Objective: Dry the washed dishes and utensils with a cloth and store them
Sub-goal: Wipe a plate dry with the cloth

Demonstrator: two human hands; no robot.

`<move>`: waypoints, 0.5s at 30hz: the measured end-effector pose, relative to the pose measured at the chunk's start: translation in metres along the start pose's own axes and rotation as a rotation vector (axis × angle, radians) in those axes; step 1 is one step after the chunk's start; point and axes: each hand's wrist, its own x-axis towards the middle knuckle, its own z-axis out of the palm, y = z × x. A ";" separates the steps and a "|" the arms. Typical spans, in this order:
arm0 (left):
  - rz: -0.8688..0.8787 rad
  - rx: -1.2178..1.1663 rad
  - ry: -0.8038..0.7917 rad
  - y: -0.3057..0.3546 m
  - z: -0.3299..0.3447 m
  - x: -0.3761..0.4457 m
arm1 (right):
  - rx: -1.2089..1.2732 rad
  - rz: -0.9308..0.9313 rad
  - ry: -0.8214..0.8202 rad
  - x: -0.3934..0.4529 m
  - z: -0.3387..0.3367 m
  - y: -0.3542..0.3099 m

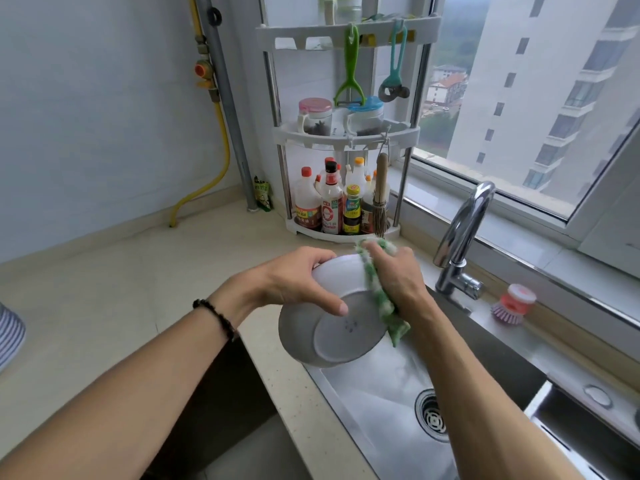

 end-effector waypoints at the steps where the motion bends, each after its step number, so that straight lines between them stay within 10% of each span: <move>1: -0.003 0.063 -0.011 0.004 0.003 0.004 | -0.116 -0.102 -0.035 -0.001 0.001 -0.007; 8: 0.087 0.076 0.232 -0.002 0.021 0.018 | -0.244 -0.445 0.067 -0.018 0.020 -0.003; 15: 0.154 0.066 0.392 -0.002 0.029 0.021 | 0.120 -0.148 0.065 -0.007 0.014 0.010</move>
